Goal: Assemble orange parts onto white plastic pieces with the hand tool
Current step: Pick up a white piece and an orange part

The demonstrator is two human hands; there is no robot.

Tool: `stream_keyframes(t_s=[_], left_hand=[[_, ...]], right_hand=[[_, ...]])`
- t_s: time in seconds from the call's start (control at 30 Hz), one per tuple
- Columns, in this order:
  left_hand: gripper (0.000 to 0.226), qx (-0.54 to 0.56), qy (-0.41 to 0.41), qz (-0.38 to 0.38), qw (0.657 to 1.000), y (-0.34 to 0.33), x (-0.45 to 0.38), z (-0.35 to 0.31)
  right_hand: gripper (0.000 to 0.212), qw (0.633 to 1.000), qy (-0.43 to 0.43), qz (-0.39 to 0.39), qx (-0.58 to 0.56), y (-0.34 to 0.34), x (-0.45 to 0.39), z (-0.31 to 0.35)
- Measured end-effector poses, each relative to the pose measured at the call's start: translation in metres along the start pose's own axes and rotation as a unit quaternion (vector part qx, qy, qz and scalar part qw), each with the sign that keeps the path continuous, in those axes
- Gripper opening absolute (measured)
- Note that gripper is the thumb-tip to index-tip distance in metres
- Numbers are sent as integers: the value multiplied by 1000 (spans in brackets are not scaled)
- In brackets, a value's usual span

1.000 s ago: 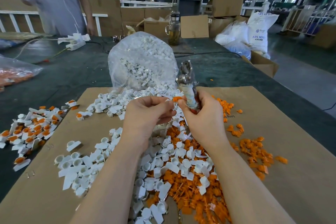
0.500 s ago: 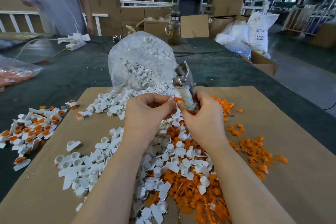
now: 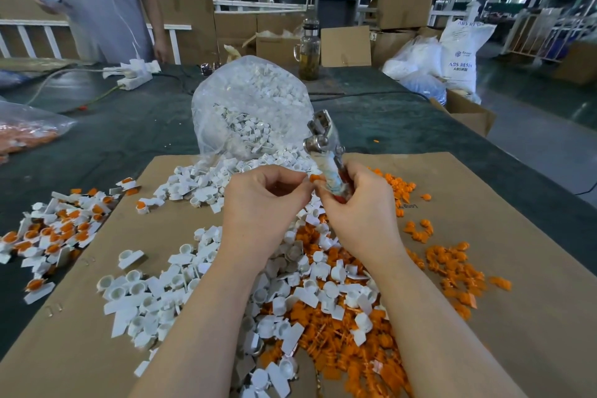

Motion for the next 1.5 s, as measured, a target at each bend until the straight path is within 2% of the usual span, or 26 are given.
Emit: stream_keyframes(t_s=[0.1, 0.37, 0.53, 0.73, 0.9, 1.27, 1.5], left_hand=[[13, -7, 2, -6, 1000, 0, -1, 1], [13, -10, 25, -29, 999, 2, -4, 6], [10, 55, 68, -39, 995, 6, -10, 11], [10, 117, 83, -43, 989, 9, -14, 13], [12, 112, 65, -41, 991, 11, -16, 13], [14, 132, 56, -32, 989, 9, -15, 9], [13, 152, 59, -33, 986, 10, -14, 7]], right_hand=[[10, 1000, -13, 28, -1, -4, 0, -2], [9, 994, -43, 97, -30, -9, 0, -4], [8, 977, -114, 164, -76, -5, 0, -13], [9, 955, -146, 244, -89, -5, 5, -18], [12, 945, -104, 304, -55, -12, 11, -14], [9, 939, -86, 332, -39, -14, 16, -11], [11, 949, -39, 313, 6, -16, 14, -7]])
Point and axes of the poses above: each hand's wrist, its own x-axis away from the middle knuckle, its own y-axis out of the back of the hand, z = x × y, the point moved 7 cm from there along -x, towards the middle knuckle, and after that the axes turned 15 degrees about -z, right-handed, at the moved point
